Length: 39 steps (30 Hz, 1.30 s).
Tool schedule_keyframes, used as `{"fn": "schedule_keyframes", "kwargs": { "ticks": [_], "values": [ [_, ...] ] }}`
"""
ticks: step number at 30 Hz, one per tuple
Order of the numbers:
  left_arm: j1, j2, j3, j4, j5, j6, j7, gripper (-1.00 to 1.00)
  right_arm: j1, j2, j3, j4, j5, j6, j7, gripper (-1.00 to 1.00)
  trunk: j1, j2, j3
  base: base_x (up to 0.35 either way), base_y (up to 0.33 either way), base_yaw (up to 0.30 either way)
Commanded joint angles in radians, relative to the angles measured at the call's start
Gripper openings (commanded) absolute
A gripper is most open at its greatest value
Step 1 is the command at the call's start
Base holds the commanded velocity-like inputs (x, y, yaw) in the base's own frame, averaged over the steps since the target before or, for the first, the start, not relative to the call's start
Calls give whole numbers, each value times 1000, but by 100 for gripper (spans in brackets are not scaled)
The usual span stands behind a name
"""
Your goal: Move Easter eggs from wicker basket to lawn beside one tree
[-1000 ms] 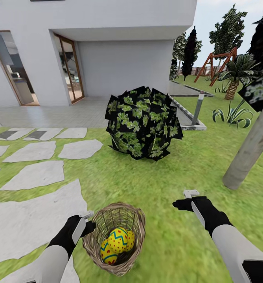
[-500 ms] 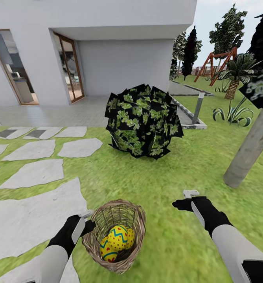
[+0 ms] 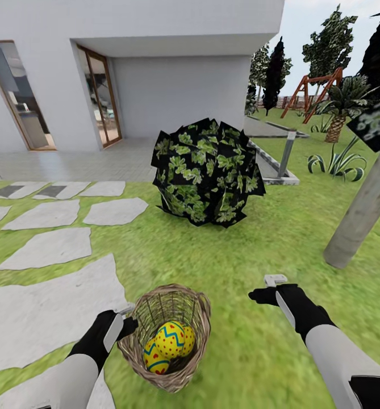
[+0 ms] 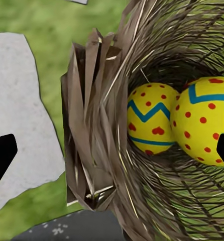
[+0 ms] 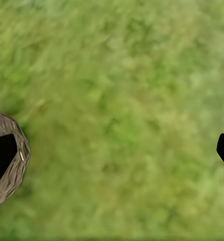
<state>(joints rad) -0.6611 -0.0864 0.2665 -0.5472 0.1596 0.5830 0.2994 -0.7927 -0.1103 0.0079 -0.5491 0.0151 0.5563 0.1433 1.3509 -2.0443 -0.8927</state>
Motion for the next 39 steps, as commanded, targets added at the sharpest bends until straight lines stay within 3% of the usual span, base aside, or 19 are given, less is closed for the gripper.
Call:
{"fn": "schedule_keyframes", "kwargs": {
  "ticks": [1, 37, 39],
  "values": [
    [-1, 0, 3, -2, 11, 3, 7, 100, 0, 0, 1, -2, 2, 5, 4, 100, 4, -8, -4, 0, 0, 0],
    [-1, 2, 7, -10, 11, 4, 7, 100, 0, -2, 0, -2, 2, 4, 4, 100, 142, -260, -117, 0, 0, 0],
    [-1, 2, 8, -10, 11, 4, 7, 100, 0, -2, 0, -2, 2, 4, 4, 100, 142, -260, -117, 0, 0, 0]
  ]
}}
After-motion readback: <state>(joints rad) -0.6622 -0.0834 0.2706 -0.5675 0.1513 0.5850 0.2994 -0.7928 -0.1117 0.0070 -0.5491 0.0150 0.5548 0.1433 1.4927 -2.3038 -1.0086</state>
